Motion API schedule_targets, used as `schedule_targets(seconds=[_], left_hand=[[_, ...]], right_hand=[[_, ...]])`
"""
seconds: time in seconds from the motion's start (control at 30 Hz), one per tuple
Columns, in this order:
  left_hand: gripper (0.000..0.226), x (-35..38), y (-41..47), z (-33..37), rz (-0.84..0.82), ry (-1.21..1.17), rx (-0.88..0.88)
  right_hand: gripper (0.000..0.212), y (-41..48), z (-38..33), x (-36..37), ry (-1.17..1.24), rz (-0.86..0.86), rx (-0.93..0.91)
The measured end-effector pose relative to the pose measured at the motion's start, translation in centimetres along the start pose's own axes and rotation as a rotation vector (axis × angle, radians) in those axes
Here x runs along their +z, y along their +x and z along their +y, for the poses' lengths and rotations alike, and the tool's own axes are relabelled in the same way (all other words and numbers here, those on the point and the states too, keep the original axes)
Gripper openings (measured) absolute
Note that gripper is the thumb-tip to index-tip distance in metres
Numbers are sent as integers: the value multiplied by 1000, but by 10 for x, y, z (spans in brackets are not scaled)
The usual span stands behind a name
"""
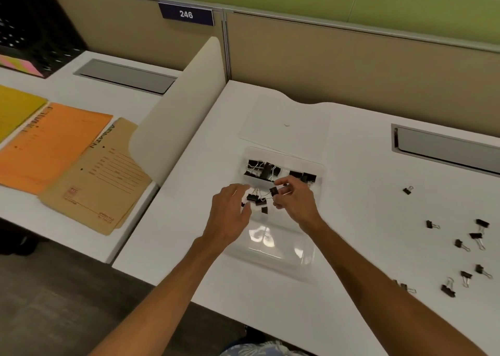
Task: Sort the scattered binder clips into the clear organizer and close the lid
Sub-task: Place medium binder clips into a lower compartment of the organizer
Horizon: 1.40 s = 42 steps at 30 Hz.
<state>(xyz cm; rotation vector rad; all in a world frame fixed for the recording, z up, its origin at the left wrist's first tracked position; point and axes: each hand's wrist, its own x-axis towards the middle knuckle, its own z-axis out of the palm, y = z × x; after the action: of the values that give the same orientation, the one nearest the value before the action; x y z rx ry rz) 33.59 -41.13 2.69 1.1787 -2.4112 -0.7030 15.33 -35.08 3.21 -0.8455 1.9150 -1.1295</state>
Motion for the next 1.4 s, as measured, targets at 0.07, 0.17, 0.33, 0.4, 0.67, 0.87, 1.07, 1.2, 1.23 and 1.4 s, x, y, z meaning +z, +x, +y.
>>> schedule_targets(seconds=[0.07,0.17,0.33,0.4,0.67,0.87,1.07,1.2,1.23,1.4], left_hand=[[42,-1,5,-5,-15,-7,-12],[42,-1,10,-12,-45,-9,-19],[42,-1,15,-22,-58,-2,-33],[41,-1,16,-25,-57,-8,-30],[42,-2,23,-24,-52,-21,-26],[39,11,26,-1,-46,-73,45],[38,49,14,46,-111,-173,188],[37,79,4,82,-181,-171,246],[37,87,1,91,-199,-173,259],[36,122,-16,136,-257,-182,280]], right_hand=[[30,9,-2,12,-138,-14,-27],[25,20,-3,27,-334,-55,-87],[23,30,-4,45,-570,-124,-155],[19,31,-4,49,-615,-141,-178],[26,28,-2,46,-615,-139,-218],[19,-2,8,4,-414,83,-308],[21,-45,43,-53,-244,292,-242],[21,-72,71,-92,-218,401,-185],[21,-78,77,-101,-208,420,-174],[21,-108,110,-153,-193,481,-133]])
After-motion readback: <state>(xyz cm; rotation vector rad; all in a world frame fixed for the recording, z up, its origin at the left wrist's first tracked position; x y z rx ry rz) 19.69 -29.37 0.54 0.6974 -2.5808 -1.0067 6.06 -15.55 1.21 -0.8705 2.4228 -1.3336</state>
